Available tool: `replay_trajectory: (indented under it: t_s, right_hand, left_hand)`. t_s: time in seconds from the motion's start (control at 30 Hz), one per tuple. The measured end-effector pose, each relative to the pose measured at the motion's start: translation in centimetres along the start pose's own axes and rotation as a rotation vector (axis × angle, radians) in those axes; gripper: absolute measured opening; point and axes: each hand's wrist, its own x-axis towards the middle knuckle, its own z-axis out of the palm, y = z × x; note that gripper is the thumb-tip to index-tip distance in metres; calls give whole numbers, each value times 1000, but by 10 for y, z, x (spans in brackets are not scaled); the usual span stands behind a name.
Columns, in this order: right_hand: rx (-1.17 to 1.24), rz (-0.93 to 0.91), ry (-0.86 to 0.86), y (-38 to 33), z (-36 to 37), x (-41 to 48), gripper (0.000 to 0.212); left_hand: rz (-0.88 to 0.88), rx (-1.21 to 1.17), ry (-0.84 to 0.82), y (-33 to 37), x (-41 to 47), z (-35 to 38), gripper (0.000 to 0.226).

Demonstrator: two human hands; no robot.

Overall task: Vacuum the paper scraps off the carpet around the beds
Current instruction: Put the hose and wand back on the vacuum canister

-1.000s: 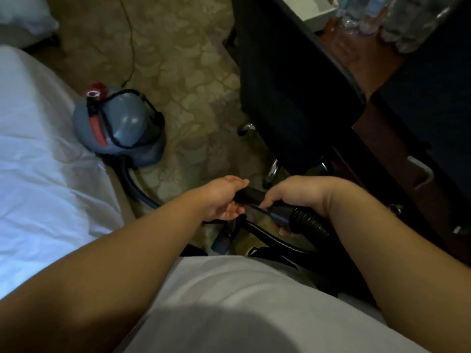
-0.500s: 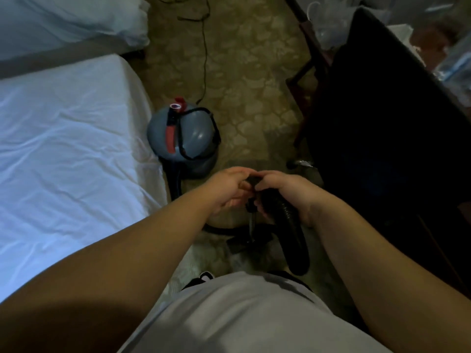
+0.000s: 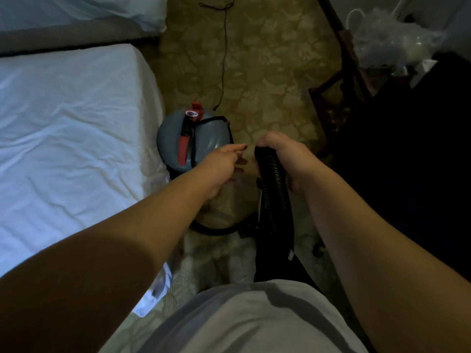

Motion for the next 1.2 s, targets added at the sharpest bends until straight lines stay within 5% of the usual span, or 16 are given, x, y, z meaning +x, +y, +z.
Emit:
replay_trajectory:
  t_s: [0.13,0.37,0.5,0.8,1.07,1.2]
  right_hand:
    - [-58,157,-130,-44,-18,76,22]
    - [-5,369,-123,-116,-22,181,30]
    - [-237,460,-228,-107,2,223,16]
    - [-62,432,-143,-79,114,336,14]
    - [19,316,-161,-57,156,411,66]
    - [-52,293,-137,-58,170,441,83]
  left_hand:
    - [-124,-133,252,1,57,-20,29]
    - [-265,-286,426,4,118,-55,26]
    - [-268,-83,427,8,155,-85,47]
    - [-224,352,266,-71,269,-193,54]
    - [-215,412,205,-154,341,-258,107]
    - [-71,729,184,-168,370,-259,105]
